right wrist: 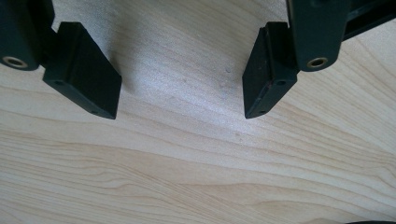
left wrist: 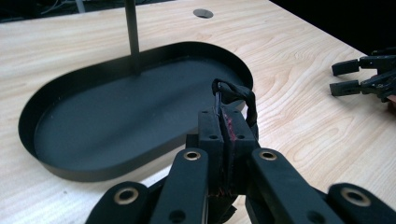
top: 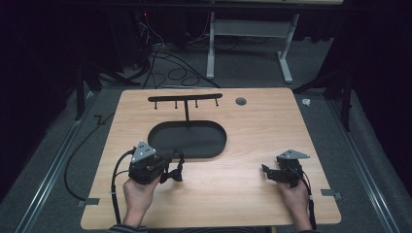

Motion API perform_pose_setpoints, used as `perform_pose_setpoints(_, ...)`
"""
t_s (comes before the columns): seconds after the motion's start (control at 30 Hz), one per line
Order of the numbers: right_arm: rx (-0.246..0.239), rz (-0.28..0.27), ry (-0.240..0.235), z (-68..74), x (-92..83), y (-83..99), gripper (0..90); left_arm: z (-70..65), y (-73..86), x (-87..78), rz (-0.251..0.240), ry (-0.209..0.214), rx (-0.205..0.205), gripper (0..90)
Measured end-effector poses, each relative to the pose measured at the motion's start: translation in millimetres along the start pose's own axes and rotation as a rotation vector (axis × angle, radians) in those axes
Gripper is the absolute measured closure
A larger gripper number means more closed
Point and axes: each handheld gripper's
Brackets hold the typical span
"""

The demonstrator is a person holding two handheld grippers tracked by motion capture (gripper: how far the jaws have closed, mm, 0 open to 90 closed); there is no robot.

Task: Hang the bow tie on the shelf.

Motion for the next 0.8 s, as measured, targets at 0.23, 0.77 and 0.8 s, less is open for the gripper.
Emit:
perform_pose_setpoints(0.23, 0.002, 0.0, -0.003, -0.3, -0.1, 0.0, 29.4, 0.2, -14.1, 3.0, 0.015, -0.004, 0.034, 88.0)
perform_pose_setpoints(0.77, 0.004, -0.001, -0.004, -0.5, 0.0, 0.1, 29.4, 11.4, -40.5, 5.0, -0.008, 0.02, 0.03, 87.9)
perform_pose_setpoints(0.8, 0.005, -0.002, -0.005, -0.6, 0.0, 0.1, 29.3, 12.3, -42.3, 5.4, -0.007, 0.015, 0.032, 87.9)
Point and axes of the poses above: each handheld gripper's, and its own axes: x roughly forward along the jaws, y roughly out of its underside, z roughly to its left, and after that the axes turned 9 degrees about y, right-handed
